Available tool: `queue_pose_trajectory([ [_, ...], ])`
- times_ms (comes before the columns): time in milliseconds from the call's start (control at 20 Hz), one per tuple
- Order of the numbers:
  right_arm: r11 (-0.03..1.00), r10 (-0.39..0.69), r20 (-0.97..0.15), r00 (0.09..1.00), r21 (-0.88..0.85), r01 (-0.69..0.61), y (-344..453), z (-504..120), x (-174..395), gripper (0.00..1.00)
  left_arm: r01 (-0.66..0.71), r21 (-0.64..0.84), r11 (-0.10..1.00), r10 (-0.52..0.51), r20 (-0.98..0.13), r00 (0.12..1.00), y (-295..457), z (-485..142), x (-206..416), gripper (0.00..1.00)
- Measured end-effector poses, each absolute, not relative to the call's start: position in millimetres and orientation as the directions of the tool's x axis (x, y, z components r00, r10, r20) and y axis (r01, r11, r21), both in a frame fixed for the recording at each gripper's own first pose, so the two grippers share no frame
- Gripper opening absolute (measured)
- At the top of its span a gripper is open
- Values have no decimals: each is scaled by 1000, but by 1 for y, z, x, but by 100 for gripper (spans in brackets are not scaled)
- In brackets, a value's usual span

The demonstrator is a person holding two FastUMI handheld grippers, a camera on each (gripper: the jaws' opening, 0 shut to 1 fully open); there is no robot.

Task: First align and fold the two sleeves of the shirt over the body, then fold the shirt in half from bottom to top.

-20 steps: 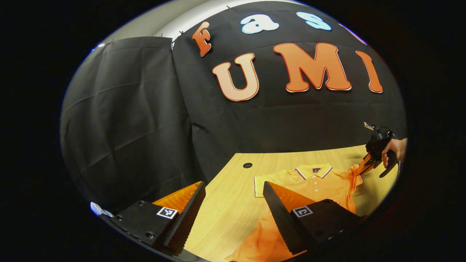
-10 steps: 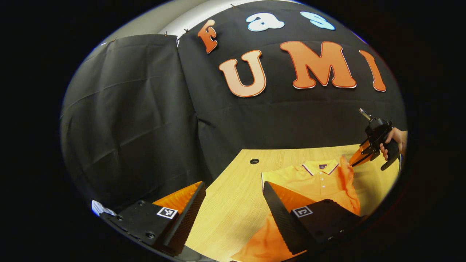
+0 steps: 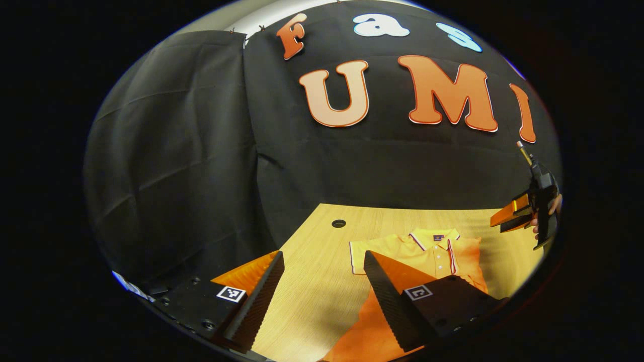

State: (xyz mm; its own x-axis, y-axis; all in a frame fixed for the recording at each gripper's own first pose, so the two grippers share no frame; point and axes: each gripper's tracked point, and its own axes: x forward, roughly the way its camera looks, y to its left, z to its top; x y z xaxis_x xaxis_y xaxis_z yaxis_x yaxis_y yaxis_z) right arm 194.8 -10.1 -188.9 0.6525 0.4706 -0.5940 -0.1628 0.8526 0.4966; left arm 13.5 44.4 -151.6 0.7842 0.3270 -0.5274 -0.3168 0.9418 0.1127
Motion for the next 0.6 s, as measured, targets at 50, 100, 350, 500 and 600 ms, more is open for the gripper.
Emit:
queue_pose_trajectory([
  [50,868,441,-581,684,470,-161,-16,-180,188,89,-291,97,952,296,-541,787,46,-155,22,98],
  [100,882,408,-564,718,446,-151,-22,-172,180,91,-258,78,963,256,-557,790,48,-163,30,98],
  [350,917,261,-527,808,397,-38,-48,-147,128,97,-156,-4,988,116,-648,752,57,-205,82,99],
  [500,926,164,-500,850,375,42,-67,-134,91,97,-110,-72,991,20,-744,668,57,-246,108,98],
  [600,930,93,-470,878,357,93,-78,-124,64,98,-82,-105,991,-34,-798,602,52,-275,124,99],
])
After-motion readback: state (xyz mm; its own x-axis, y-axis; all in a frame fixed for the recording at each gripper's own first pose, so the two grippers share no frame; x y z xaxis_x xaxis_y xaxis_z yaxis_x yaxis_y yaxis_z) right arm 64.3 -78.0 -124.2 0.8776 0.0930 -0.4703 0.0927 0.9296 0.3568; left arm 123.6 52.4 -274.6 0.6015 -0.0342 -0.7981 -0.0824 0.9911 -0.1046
